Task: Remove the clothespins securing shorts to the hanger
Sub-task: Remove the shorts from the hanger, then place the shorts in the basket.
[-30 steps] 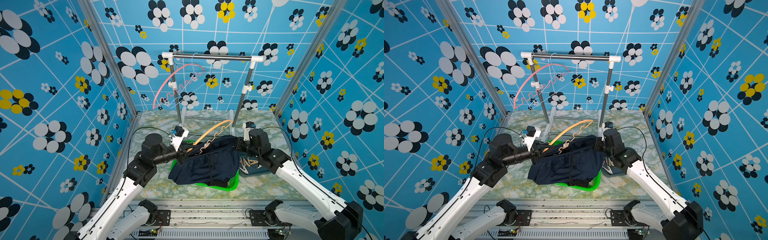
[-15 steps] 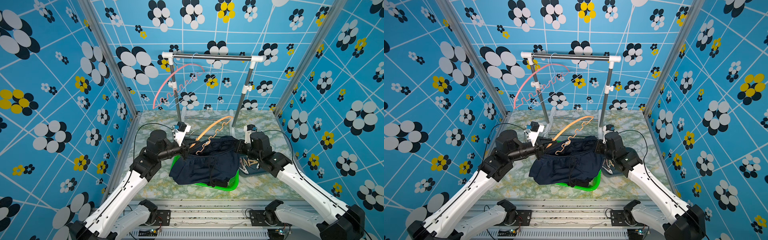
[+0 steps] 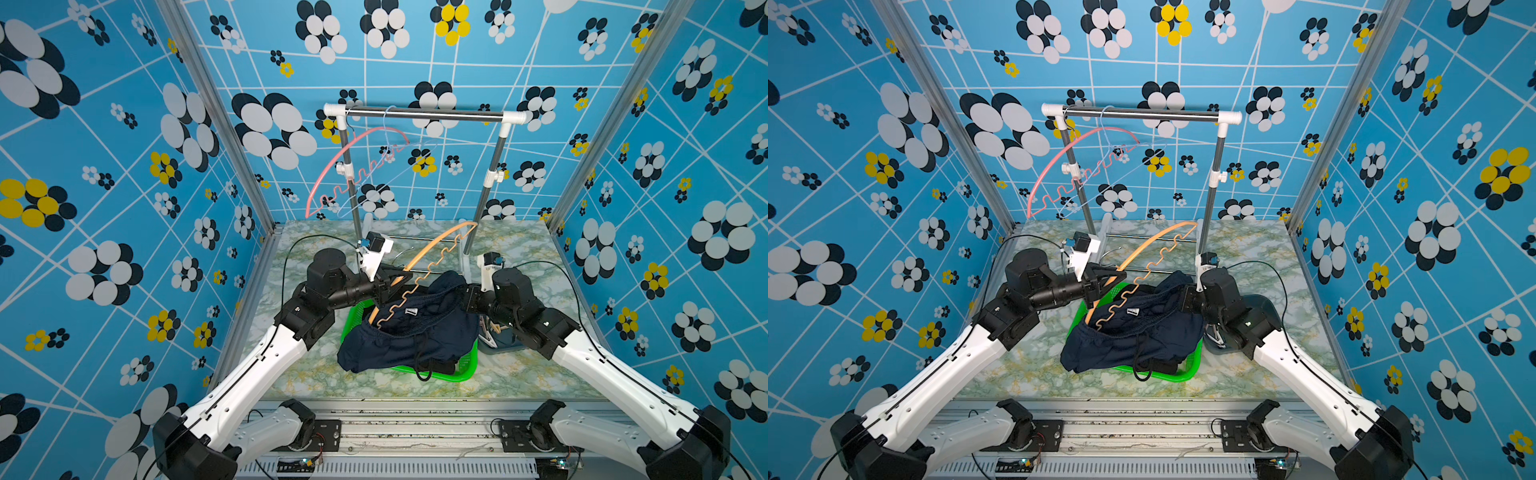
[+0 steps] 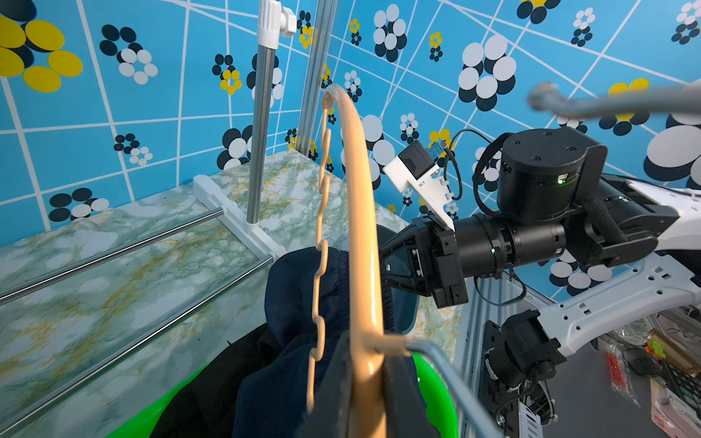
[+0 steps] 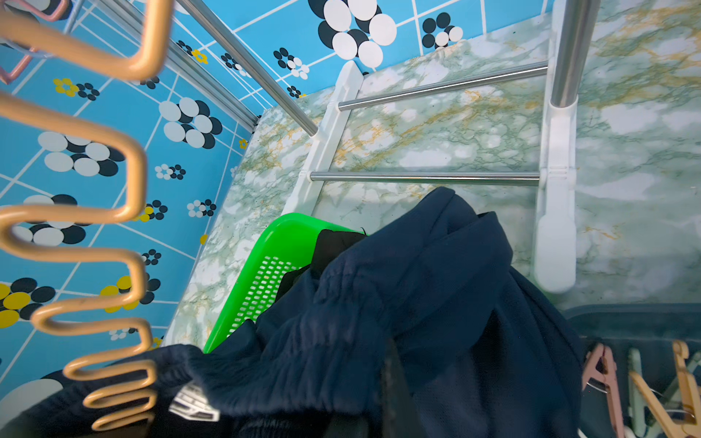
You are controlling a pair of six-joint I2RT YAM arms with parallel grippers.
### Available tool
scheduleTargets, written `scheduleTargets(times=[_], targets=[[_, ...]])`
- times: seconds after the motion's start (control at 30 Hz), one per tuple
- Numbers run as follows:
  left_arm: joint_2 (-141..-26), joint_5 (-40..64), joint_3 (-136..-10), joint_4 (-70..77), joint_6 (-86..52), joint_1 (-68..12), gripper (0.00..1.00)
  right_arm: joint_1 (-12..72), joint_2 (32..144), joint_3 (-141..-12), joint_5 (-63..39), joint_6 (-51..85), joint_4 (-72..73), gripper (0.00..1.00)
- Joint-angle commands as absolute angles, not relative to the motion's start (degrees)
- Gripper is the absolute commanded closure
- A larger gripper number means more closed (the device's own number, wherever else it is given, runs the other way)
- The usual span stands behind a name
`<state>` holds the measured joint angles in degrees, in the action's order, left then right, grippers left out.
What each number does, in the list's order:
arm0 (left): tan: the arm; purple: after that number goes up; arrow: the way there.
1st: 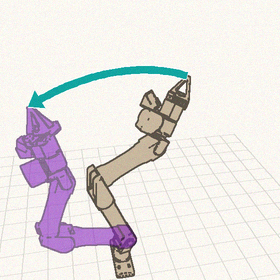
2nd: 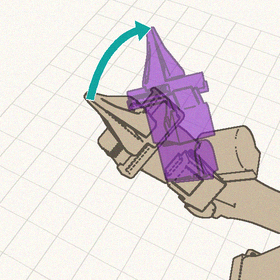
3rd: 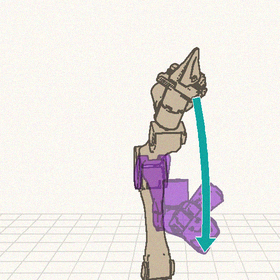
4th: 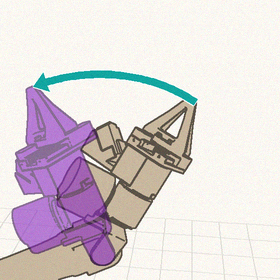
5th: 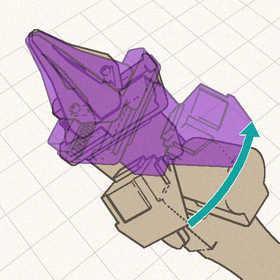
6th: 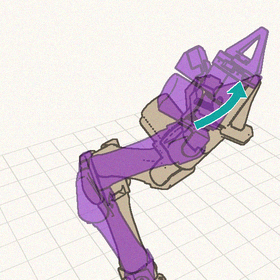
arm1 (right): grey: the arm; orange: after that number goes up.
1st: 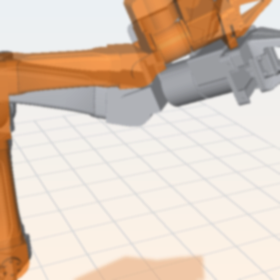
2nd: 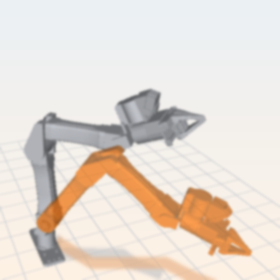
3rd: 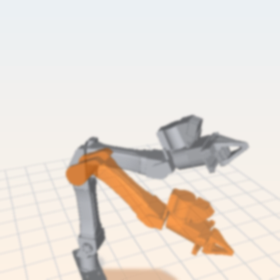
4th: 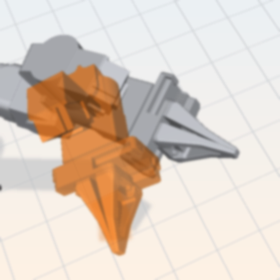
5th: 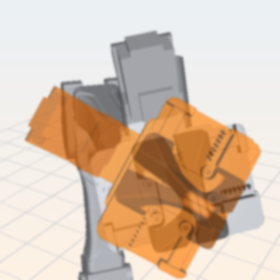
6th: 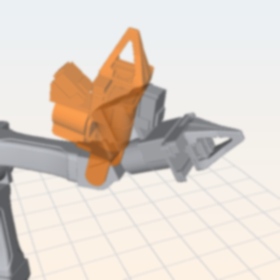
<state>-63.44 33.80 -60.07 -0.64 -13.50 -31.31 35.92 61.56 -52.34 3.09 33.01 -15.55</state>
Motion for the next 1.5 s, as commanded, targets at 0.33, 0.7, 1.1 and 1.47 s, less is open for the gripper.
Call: scheduleTargets(times=[0.33, 0.7, 1.1, 1.47], targets=[[-69.39, 33.84, -68.42, 9.87, -16.50, -33.02, 1.00, 37.97, 61.68, -59.28, 8.59, 28.22, -18.43, 1.00], [-70.86, 29.35, -74.19, 15.09, -16.69, -32.70, 1.00, 37.95, 64.64, -65.72, 11.49, 24.68, -22.54, 1.00], [-62.14, 24.54, -70.84, 8.47, -12.52, -29.86, 1.00, 33.16, 66.04, -77.54, 18.10, 17.40, -31.79, 1.00], [-57.49, 22.01, -68.32, 3.02, -11.08, -25.72, 1.00, 31.11, 67.68, -85.78, 17.02, 13.36, -34.15, 1.00]])
